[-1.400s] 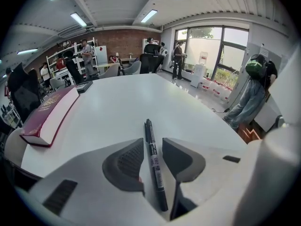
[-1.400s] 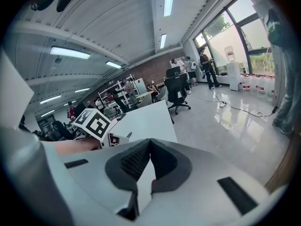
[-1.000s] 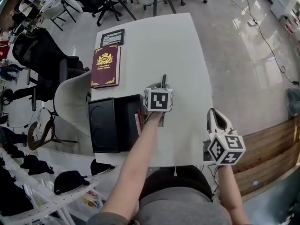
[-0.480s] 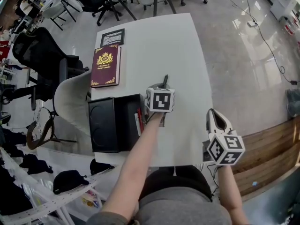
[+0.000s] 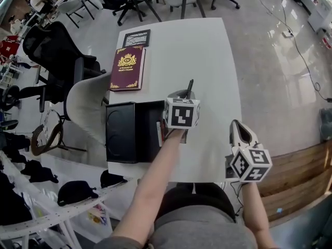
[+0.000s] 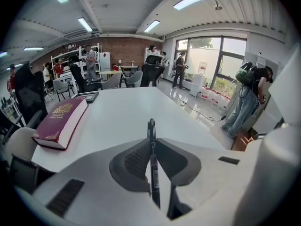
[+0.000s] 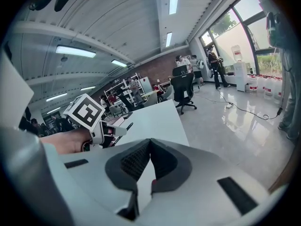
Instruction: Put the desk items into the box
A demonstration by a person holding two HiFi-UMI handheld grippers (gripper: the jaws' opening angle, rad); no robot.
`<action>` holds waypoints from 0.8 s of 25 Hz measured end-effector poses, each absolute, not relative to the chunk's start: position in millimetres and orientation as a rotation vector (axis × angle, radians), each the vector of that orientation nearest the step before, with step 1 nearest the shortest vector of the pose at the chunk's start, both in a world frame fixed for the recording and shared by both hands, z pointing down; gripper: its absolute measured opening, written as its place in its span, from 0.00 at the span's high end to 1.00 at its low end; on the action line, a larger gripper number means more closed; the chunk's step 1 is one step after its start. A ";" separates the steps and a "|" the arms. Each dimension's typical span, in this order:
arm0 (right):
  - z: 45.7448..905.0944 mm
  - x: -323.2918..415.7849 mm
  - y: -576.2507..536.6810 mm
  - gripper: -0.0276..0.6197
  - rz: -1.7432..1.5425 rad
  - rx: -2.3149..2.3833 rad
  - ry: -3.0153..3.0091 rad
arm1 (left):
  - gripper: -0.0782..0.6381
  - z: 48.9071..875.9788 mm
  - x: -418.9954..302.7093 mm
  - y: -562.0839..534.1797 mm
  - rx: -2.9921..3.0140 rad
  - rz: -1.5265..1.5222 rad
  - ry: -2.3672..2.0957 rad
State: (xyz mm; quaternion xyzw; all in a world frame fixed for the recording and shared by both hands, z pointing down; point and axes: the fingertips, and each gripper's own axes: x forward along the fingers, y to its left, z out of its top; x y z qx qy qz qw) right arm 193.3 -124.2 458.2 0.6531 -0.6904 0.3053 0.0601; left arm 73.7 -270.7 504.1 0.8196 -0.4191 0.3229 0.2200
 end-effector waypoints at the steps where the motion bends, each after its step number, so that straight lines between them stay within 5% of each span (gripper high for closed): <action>1: 457.0 190.3 -125.4 0.95 0.920 1.969 -2.099 | 0.82 501.6 69.5 -269.1 2.256 0.887 -1.168; 20: 435.4 119.0 -138.0 0.95 0.862 1.786 -2.270 | 0.82 428.4 -46.1 -238.7 2.168 0.671 -1.389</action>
